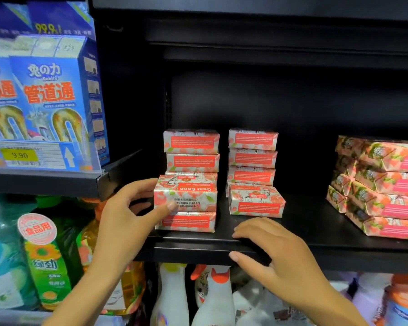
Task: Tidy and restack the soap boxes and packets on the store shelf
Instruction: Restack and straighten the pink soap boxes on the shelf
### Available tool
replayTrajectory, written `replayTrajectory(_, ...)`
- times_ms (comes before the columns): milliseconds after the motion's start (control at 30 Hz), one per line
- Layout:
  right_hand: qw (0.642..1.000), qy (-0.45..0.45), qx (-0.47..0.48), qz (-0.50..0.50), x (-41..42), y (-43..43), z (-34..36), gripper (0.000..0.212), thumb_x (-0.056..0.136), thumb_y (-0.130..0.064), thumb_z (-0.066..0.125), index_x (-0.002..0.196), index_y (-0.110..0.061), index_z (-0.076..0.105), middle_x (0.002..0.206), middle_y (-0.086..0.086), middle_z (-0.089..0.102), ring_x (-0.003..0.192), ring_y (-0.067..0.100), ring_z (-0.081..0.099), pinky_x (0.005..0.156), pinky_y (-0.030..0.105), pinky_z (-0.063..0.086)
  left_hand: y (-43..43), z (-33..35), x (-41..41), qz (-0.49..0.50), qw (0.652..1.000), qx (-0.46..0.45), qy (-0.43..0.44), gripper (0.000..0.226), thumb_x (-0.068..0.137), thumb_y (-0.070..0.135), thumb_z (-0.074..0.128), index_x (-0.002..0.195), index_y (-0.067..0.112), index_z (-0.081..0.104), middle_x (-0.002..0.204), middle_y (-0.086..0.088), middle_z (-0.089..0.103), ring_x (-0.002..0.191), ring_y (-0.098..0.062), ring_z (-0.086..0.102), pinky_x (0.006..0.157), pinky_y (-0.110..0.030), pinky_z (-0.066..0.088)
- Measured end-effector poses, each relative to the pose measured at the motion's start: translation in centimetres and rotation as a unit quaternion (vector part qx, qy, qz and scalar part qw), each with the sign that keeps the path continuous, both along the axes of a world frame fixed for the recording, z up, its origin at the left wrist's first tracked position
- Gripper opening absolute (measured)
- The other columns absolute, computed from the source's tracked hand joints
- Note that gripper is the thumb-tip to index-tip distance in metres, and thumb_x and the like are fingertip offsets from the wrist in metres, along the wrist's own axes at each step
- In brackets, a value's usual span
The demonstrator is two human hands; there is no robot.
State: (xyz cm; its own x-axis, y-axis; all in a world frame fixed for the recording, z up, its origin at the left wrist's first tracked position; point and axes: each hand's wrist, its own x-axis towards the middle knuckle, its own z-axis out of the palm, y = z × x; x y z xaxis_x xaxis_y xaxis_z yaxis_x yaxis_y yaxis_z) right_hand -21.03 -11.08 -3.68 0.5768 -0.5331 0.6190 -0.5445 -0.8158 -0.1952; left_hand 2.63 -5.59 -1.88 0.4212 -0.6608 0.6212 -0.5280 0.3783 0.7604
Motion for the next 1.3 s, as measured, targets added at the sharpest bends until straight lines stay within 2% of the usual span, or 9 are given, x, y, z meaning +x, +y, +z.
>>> replayTrajectory(233, 0.997, -0.032, 0.054, 0.039, -0.3, -0.1, 0.6, 0.028, 0.08, -0.049, 0.057, 0.101, -0.032, 0.065, 0.1, -0.026, 0.059, 0.101, -0.006, 0.052, 0.082, 0.012, 0.045, 0.3, -0.9, -1.2, 0.11, 0.983, -0.088, -0.115, 0.047, 0.072, 0.028, 0.081, 0.113, 0.021, 0.059, 0.11, 0.009, 0.057, 0.105, -0.004, 0.054, 0.084, -0.017, 0.046)
replayTrajectory(400, 0.991, -0.132, 0.008, -0.002, -1.1, -1.8, 2.7, 0.023, 0.083, -0.031, 0.066, 0.105, -0.022, 0.066, 0.106, -0.019, 0.061, 0.102, -0.002, 0.055, 0.089, 0.011, 0.042, 0.5, -1.9, -3.1, 0.074, 0.955, -0.156, -0.243, 0.02, 0.079, 0.033, 0.064, 0.086, 0.014, 0.066, 0.088, 0.007, 0.061, 0.086, -0.007, 0.056, 0.076, -0.021, 0.046)
replayTrajectory(500, 0.996, -0.033, 0.018, -0.08, -1.3, -3.6, 3.6, 0.043, 0.085, -0.038, 0.059, 0.125, -0.024, 0.055, 0.127, -0.011, 0.055, 0.116, 0.004, 0.049, 0.1, 0.02, 0.038, 0.1, -2.5, -4.3, 0.025, 0.955, -0.101, -0.278, 0.019, 0.081, 0.037, 0.06, 0.074, 0.02, 0.066, 0.073, 0.014, 0.061, 0.071, -0.003, 0.056, 0.062, -0.025, 0.046)
replayTrajectory(600, 0.992, 0.054, 0.028, -0.108, -1.3, -4.7, 3.5, 0.047, 0.09, -0.037, 0.056, 0.134, -0.023, 0.048, 0.136, -0.009, 0.049, 0.124, 0.006, 0.042, 0.1, 0.013, 0.026, -0.3, -3.0, -4.8, 0.039, 0.944, -0.07, -0.321, 0.022, 0.081, 0.041, 0.057, 0.073, 0.023, 0.068, 0.07, 0.014, 0.062, 0.067, -0.005, 0.057, 0.053, -0.029, 0.049)
replayTrajectory(700, 0.992, 0.049, 0.01, -0.112, -1.7, -4.7, 3.4, 0.043, 0.086, -0.037, 0.061, 0.127, -0.023, 0.056, 0.127, -0.011, 0.056, 0.117, 0.003, 0.046, 0.094, 0.008, 0.025, -0.5, -3.1, -4.8, 0.046, 0.941, -0.076, -0.325, 0.023, 0.08, 0.04, 0.056, 0.069, 0.023, 0.068, 0.067, 0.014, 0.061, 0.064, -0.004, 0.056, 0.049, -0.027, 0.05)
replayTrajectory(833, 0.996, 0.02, 0.011, -0.083, -2.0, -4.1, 3.7, 0.044, 0.075, -0.048, 0.063, 0.112, -0.025, 0.064, 0.108, -0.02, 0.055, 0.104, 0.0, 0.048, 0.091, 0.018, 0.041, -0.4, -3.0, -4.8, 0.045, 0.938, -0.063, -0.338, 0.025, 0.081, 0.041, 0.055, 0.067, 0.024, 0.067, 0.067, 0.015, 0.061, 0.064, -0.003, 0.055, 0.05, -0.026, 0.049)
replayTrajectory(1067, 0.991, 0.058, 0.082, -0.083, -1.3, -4.3, 4.0, 0.068, 0.072, -0.061, 0.061, 0.132, -0.034, 0.046, 0.126, -0.014, 0.051, 0.105, -0.003, 0.041, 0.085, 0.011, 0.034, -0.3, -3.0, -4.8, 0.041, 0.943, -0.037, -0.329, 0.024, 0.081, 0.042, 0.054, 0.068, 0.026, 0.068, 0.068, 0.017, 0.061, 0.066, -0.004, 0.055, 0.049, -0.027, 0.048)
replayTrajectory(1233, 0.994, 0.015, -0.016, -0.111, -2.5, -2.8, 4.1, 0.078, 0.068, -0.057, 0.067, 0.134, -0.023, 0.045, 0.125, -0.012, 0.046, 0.108, -0.004, 0.032, 0.086, 0.014, 0.031, 0.1, -2.8, -4.7, 0.026, 0.951, -0.032, -0.307, 0.023, 0.081, 0.045, 0.053, 0.071, 0.029, 0.068, 0.069, 0.02, 0.062, 0.068, 0.001, 0.056, 0.053, -0.023, 0.049)
replayTrajectory(1300, 0.995, -0.035, -0.05, -0.085, -3.2, -1.7, 4.8, 0.076, 0.069, -0.059, 0.068, 0.131, -0.02, 0.048, 0.119, -0.015, 0.045, 0.108, -0.004, 0.034, 0.082, 0.012, 0.032, 0.6, -2.1, -4.9, -0.012, 0.975, -0.035, -0.219, 0.02, 0.078, 0.047, 0.056, 0.071, 0.033, 0.068, 0.069, 0.019, 0.064, 0.069, 0.0, 0.06, 0.057, -0.019, 0.048)
